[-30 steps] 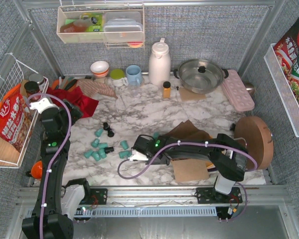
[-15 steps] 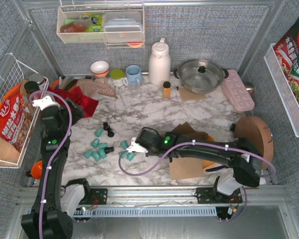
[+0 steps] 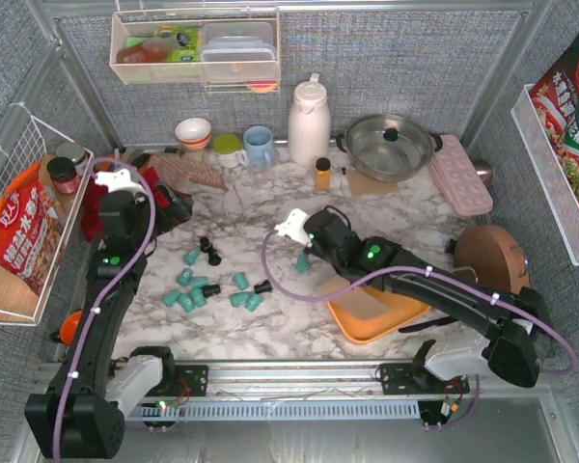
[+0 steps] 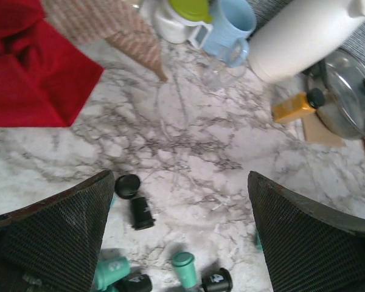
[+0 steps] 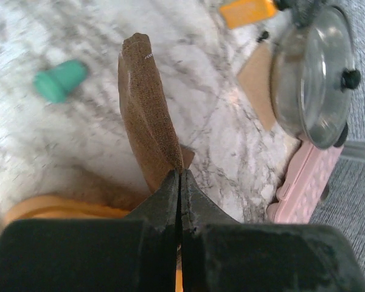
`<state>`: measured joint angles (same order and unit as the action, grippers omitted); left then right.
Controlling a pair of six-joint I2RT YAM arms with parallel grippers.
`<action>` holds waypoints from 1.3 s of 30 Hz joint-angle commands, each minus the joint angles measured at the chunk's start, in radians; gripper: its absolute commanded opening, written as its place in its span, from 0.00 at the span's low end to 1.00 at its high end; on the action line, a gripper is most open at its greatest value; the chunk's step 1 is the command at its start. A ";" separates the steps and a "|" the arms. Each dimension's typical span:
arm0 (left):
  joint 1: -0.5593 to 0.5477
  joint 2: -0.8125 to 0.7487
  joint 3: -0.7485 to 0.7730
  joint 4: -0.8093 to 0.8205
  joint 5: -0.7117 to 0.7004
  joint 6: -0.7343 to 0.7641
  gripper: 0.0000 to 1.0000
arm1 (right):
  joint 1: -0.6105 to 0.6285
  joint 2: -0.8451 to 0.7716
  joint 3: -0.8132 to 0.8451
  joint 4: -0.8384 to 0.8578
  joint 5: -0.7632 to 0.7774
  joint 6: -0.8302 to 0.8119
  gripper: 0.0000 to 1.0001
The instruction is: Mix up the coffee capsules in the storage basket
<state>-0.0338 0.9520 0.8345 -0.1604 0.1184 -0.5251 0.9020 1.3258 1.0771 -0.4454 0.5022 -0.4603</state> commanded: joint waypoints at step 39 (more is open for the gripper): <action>-0.670 0.188 -0.128 0.823 0.160 0.591 1.00 | -0.183 -0.189 0.221 0.272 -0.372 0.038 0.00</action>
<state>-0.7033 1.1122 0.6975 0.5533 0.1932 -0.0181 0.7208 1.1473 1.2945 -0.2752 0.2367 -0.4057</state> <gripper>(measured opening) 0.998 0.003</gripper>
